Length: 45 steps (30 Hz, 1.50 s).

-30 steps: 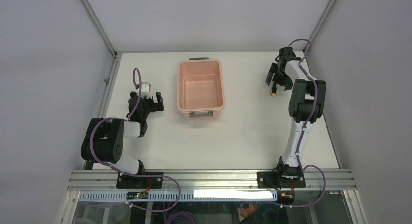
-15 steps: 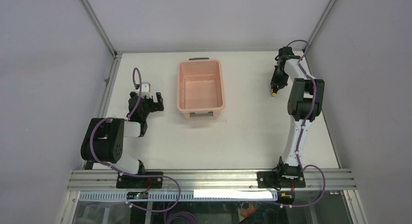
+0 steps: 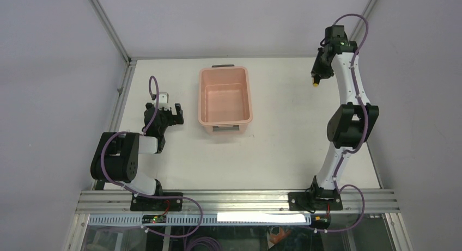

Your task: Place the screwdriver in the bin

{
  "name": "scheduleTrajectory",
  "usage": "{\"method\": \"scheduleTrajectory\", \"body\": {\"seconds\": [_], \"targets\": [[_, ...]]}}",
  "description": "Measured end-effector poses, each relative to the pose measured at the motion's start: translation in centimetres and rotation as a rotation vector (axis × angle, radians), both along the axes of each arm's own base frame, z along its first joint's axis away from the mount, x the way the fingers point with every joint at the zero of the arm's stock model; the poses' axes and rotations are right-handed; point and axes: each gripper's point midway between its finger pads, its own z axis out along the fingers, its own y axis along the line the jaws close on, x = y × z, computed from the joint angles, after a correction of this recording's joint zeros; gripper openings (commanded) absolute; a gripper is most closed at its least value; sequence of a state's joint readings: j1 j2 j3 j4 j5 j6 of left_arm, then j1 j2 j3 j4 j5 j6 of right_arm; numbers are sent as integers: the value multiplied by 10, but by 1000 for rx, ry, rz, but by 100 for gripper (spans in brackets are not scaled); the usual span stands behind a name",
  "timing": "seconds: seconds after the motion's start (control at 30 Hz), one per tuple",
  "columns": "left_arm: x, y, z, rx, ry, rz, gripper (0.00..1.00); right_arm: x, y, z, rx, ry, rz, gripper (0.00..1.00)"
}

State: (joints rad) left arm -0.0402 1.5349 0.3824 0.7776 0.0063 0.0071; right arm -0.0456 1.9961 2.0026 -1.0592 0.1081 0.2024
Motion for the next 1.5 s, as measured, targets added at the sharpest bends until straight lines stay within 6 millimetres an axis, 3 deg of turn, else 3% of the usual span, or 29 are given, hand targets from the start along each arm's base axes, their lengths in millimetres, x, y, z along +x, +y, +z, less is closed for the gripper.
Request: {"method": "scheduleTrajectory", "body": {"seconds": [0.13,0.27,0.5,0.63,0.8,0.97,1.07,1.2,1.27,1.4,1.5], "targets": [[0,0,0,0,0,0,99,-8,29,53,-7,-104,56,3],[0,0,0,0,0,0,99,-19,103,90,14,-192,203,3],[0,0,0,0,0,0,99,-60,260,107,91,-251,511,3],[0,0,0,0,0,0,99,-77,312,103,121,-272,574,3],[0,0,0,0,0,0,99,-90,357,69,146,-260,566,3],[0,0,0,0,0,0,99,-105,382,-2,125,-173,516,3],[0,0,0,0,0,0,99,-116,386,-53,97,-109,474,3],[0,0,0,0,0,0,99,-121,387,-95,71,-66,435,4],[0,0,0,0,0,0,99,-118,389,-114,58,-53,413,11],[0,0,0,0,0,0,99,-115,389,-148,32,-17,395,24],[0,0,0,0,0,0,99,-109,392,-146,35,-35,387,35]]}}
